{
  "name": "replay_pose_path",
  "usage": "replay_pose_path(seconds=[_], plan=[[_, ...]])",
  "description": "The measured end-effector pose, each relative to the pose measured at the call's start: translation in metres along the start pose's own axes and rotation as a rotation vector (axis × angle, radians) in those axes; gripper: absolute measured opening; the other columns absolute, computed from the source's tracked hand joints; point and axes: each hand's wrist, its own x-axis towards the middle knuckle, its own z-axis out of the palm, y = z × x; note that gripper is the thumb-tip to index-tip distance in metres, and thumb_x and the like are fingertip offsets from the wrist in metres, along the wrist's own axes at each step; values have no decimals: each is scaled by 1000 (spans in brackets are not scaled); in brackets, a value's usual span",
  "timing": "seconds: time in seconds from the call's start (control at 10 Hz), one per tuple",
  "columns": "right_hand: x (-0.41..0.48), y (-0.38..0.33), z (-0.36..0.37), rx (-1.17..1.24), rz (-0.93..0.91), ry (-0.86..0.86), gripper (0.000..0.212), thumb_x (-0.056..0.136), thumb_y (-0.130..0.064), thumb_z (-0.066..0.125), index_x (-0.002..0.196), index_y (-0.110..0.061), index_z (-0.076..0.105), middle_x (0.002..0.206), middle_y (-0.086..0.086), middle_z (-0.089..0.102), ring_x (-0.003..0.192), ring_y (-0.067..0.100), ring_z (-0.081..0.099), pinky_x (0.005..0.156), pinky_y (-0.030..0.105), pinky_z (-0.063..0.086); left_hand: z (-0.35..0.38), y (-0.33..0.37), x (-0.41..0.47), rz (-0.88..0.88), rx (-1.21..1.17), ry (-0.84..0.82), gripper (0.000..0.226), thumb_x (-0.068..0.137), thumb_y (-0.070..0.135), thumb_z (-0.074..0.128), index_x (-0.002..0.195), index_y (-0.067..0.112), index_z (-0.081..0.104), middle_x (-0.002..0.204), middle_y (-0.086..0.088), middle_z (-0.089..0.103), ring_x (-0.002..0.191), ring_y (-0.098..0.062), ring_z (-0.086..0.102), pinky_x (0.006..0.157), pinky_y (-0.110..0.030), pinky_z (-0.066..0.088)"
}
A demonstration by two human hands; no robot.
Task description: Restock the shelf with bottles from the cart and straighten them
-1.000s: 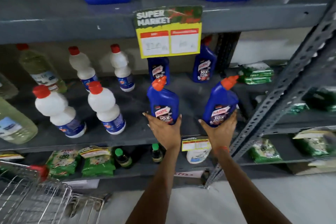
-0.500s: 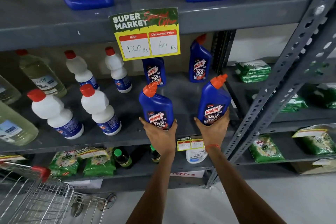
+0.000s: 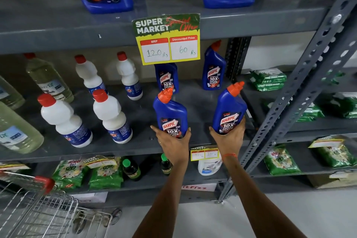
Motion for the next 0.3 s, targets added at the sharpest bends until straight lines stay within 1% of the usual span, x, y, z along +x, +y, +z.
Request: replay_pose_path(seconds=[0.1, 0.2, 0.3], plan=[[-3, -4, -3, -6, 17, -35, 127, 54, -32, 88, 149, -6, 7, 149, 17, 32, 138, 31, 32, 112, 45, 33, -6, 5, -5, -39, 24, -38, 137, 56, 54, 82, 147, 4, -7, 148, -22, 31, 136, -38, 33, 106, -49, 38], [-15, -5, -6, 65, 33, -48, 135, 53, -39, 88, 149, -6, -1, 154, 18, 22, 142, 30, 23, 116, 41, 27, -16, 7, -11, 60, 37, -41, 135, 59, 59, 77, 147, 1, -7, 157, -21, 10, 145, -35, 14, 119, -45, 17], [-56, 8, -20, 81, 17, -41, 123, 59, -46, 84, 149, -10, 7, 155, 14, 23, 143, 28, 23, 116, 41, 26, -42, 20, -22, 351, 39, 9, 115, 75, 52, 70, 147, 7, -8, 159, -15, -1, 148, -27, 4, 121, -47, 12]])
